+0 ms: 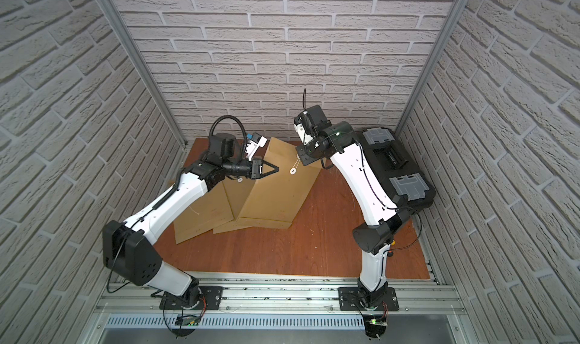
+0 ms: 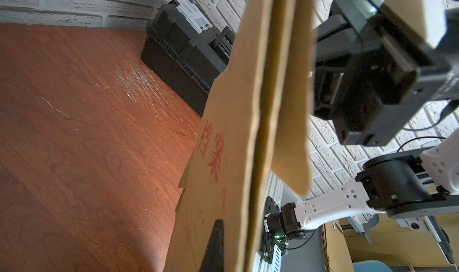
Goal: Close the mouth of the file bag
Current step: Close the file bag.
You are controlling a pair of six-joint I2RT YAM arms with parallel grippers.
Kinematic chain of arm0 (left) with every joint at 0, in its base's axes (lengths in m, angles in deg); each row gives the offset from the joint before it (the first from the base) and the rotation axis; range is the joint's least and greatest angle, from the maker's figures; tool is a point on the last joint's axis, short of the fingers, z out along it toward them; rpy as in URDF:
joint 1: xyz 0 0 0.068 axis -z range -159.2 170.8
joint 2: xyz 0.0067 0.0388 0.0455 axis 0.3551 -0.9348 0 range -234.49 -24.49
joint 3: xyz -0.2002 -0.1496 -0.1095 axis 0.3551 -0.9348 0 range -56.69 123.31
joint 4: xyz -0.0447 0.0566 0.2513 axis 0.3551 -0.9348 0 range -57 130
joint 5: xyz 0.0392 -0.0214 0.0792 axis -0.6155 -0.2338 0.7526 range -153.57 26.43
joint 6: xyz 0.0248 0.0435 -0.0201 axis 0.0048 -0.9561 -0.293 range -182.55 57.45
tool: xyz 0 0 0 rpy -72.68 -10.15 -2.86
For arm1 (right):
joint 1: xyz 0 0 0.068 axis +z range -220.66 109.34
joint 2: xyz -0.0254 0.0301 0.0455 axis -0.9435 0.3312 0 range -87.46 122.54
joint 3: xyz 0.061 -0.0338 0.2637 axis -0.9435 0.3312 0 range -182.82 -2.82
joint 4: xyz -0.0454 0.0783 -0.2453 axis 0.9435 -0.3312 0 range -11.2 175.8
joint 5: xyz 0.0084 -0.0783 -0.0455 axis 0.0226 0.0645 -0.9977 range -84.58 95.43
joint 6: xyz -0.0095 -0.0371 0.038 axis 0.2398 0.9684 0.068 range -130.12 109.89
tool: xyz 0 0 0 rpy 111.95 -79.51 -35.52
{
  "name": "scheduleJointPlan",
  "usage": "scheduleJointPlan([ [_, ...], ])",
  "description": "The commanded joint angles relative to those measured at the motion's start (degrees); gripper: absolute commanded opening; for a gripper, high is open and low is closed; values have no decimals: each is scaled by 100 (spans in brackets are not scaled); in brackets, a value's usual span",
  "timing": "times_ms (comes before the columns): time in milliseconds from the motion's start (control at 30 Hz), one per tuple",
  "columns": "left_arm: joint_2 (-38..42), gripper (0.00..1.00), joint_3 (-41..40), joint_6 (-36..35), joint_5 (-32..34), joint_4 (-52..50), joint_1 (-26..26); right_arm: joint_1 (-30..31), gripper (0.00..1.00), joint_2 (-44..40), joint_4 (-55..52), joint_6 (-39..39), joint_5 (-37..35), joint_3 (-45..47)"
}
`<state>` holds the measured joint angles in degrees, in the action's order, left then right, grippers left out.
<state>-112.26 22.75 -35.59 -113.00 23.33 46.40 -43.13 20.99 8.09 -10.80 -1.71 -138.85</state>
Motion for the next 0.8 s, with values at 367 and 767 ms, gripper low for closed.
scheduleJointPlan([
  [367, 22, 0, 190, -152, 60, 171, 199, 51, 3, 135, 677, -439, 1472, -289],
  [767, -17, 0, 134, 167, 117, 568, 93, -1, 3, -975, 2197, -919, 2390, 2269],
])
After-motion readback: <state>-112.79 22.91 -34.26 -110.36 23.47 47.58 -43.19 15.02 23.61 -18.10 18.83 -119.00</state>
